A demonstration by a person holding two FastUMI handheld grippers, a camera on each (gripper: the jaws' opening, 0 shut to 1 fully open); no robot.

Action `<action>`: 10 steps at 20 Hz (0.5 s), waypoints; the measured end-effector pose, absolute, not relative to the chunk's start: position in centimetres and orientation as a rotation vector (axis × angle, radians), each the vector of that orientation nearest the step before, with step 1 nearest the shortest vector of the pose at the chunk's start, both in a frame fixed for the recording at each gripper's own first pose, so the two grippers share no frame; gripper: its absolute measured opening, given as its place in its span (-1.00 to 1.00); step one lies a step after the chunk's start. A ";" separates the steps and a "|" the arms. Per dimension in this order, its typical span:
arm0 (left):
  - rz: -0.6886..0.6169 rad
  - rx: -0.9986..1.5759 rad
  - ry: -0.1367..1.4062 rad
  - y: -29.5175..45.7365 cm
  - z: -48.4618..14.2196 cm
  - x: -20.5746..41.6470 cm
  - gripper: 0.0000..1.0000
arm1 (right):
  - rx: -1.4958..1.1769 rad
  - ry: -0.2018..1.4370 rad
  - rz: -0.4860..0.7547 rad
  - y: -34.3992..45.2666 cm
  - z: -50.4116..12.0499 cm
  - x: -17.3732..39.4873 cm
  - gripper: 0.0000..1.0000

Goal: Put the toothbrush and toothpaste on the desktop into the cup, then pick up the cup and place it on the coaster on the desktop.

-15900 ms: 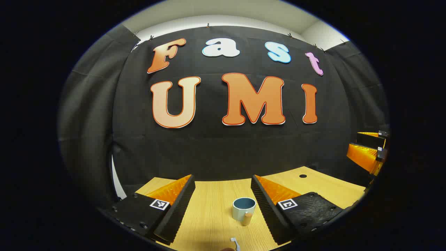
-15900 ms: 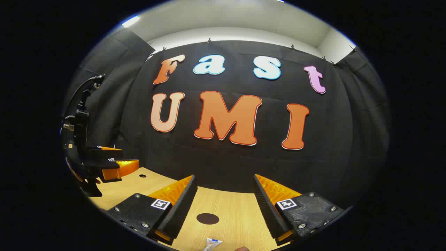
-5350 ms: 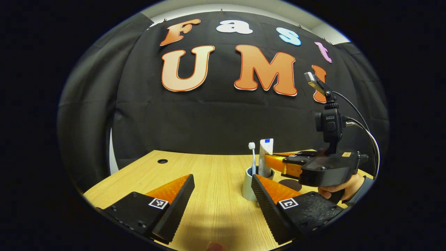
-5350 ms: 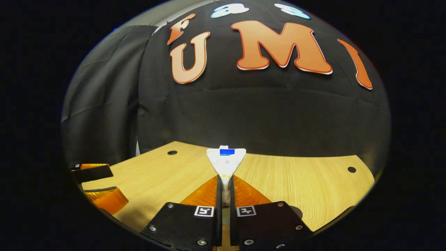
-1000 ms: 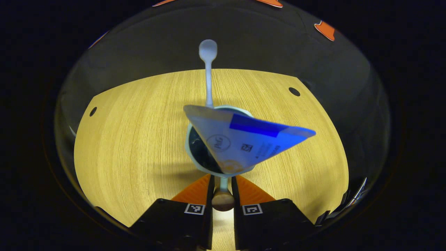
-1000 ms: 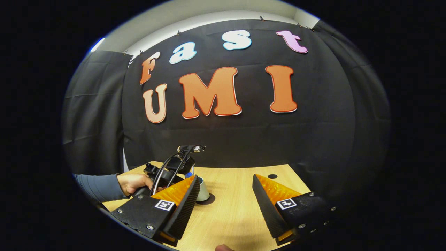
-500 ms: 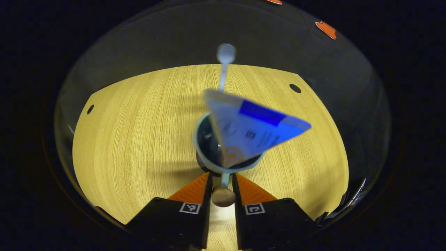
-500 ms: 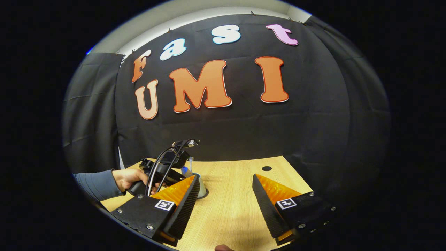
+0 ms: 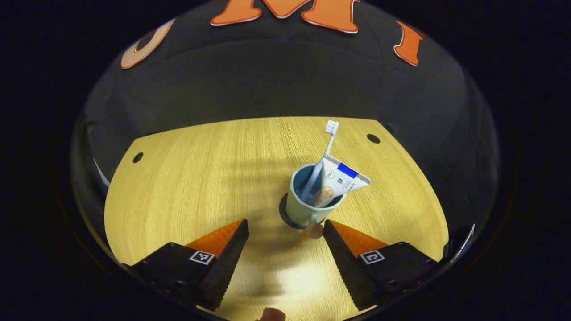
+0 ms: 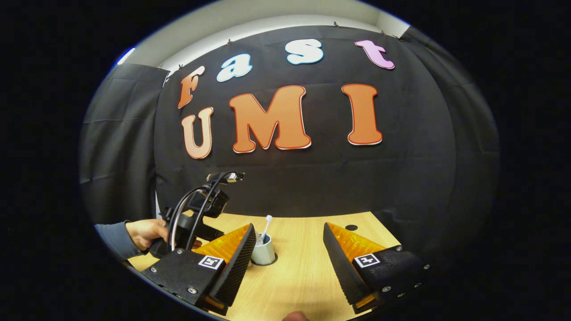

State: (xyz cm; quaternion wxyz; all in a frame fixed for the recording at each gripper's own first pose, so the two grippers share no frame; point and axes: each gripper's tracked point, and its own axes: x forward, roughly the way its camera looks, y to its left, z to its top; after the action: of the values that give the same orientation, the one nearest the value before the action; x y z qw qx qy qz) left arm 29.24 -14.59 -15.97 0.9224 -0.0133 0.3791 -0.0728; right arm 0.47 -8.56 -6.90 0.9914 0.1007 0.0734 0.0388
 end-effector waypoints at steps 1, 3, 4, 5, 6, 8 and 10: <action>-0.133 -0.011 0.727 -13.7 -15.3 29.2 1.00 | 0.197 0.133 0.073 -8.1 -6.6 0.7 0.82; -0.104 -0.011 0.615 -12.2 -13.1 29.1 1.00 | 0.179 0.106 0.063 -7.4 -5.9 1.0 0.82; -0.091 -0.015 0.557 -11.7 -11.9 28.8 1.00 | 0.169 0.095 0.056 -7.1 -5.6 1.2 0.82; -0.081 -0.011 0.490 -11.3 -10.5 28.4 1.00 | 0.163 0.084 0.052 -6.7 -5.2 1.4 0.82; -0.068 0.001 0.426 -10.6 -8.9 28.3 1.00 | 0.161 0.074 0.052 -6.3 -4.9 1.5 0.82; -0.043 0.039 0.290 -9.6 -6.5 28.2 1.00 | 0.165 0.052 0.062 -5.1 -4.0 1.7 0.82; 0.003 0.073 0.193 -8.3 -5.2 28.0 0.99 | 0.160 0.033 0.073 -4.0 -3.5 2.0 0.82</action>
State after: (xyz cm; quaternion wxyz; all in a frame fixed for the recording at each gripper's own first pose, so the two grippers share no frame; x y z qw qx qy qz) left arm 28.05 -8.30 -5.15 0.9947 0.0362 0.0965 0.0014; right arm 1.96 -3.99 -3.53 0.9960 0.0797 0.0166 0.0367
